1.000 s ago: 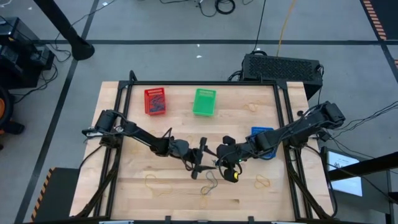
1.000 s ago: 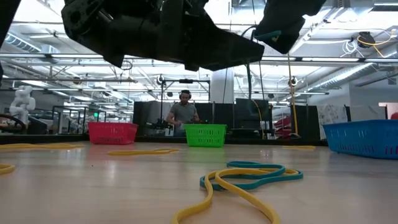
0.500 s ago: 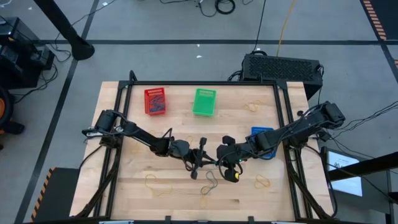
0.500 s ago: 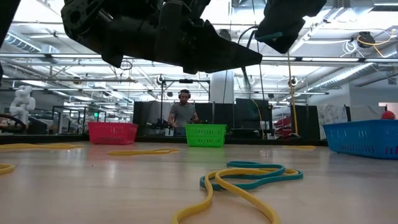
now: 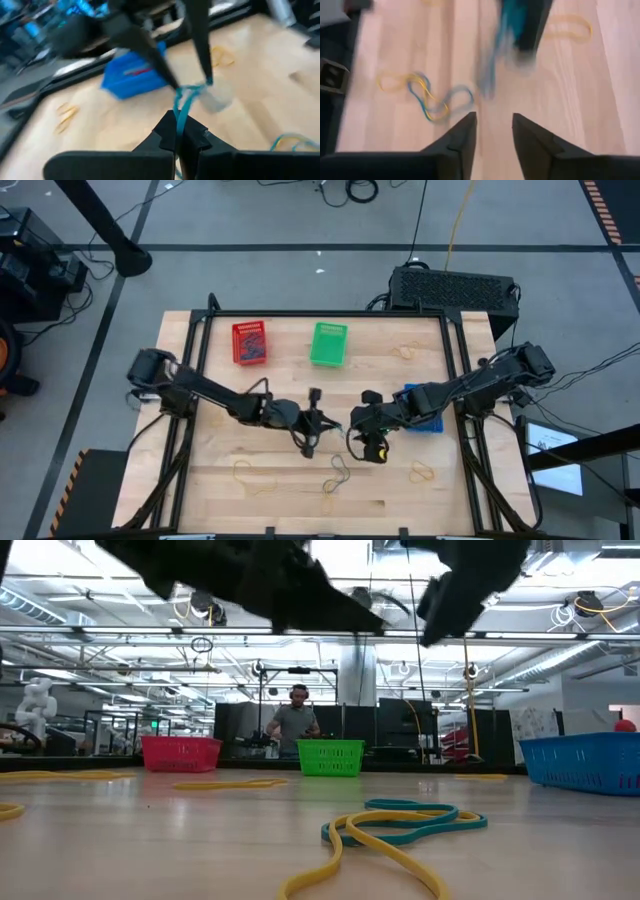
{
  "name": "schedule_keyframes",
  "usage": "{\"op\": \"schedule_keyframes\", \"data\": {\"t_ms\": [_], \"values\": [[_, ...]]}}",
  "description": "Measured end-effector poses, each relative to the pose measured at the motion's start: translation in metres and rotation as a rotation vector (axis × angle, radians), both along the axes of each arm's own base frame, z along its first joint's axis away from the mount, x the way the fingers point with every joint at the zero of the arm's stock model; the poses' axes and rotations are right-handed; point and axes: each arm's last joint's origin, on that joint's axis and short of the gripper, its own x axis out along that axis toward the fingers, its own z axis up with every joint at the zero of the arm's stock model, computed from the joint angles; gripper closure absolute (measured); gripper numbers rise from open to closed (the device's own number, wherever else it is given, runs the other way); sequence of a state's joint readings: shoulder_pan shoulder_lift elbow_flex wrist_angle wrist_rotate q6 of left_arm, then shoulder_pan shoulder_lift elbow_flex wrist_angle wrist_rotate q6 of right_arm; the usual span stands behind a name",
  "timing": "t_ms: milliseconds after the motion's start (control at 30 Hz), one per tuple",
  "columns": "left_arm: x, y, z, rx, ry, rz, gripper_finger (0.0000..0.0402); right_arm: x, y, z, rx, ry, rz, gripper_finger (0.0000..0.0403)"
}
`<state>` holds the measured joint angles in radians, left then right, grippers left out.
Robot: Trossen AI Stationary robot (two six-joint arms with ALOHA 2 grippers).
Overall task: Sort rubber bands into baskets
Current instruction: Put the blue rubber band into the red bin
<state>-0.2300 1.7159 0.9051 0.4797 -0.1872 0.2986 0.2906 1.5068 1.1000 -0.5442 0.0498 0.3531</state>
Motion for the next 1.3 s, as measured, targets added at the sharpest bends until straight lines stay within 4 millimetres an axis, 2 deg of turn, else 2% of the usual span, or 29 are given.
{"op": "schedule_keyframes", "data": {"t_ms": [133,267,400,567,733,933,1033,1167,1300], "values": [[-0.026,0.009,0.026,0.053,0.105,0.134,0.0399,-0.005,-0.002,-0.002,-0.02,0.055,-0.006,0.0253],[-0.061,0.023,0.043,0.121,0.253,0.336,0.0399,-0.004,0.0,-0.001,0.001,0.04,-0.022,0.0242],[-0.095,0.041,0.052,0.209,0.382,0.559,0.0399,-0.004,0.007,0.0,0.016,0.015,-0.014,0.0241],[-0.119,0.07,0.059,0.255,0.471,0.745,0.04,-0.002,0.015,0.004,0.01,-0.046,0.045,0.0243],[-0.135,0.116,0.048,0.225,0.548,0.923,0.04,0.0,0.021,0.007,0.009,-0.101,0.082,0.0243],[-0.155,0.17,0.024,0.02,0.634,1.074,0.04,-0.001,0.024,0.007,0.006,-0.104,0.093,0.0243],[-0.165,0.192,0.019,-0.132,0.599,1.172,0.04,0.0,0.023,0.007,0.003,-0.105,0.096,0.0243],[-0.177,0.209,0.014,-0.312,0.562,1.232,0.04,0.0,0.023,0.007,-0.003,-0.106,0.104,0.0243],[-0.181,0.216,0.011,-0.354,0.538,1.252,0.0398,0.0,0.023,0.007,-0.003,-0.106,0.104,0.0243]]}}
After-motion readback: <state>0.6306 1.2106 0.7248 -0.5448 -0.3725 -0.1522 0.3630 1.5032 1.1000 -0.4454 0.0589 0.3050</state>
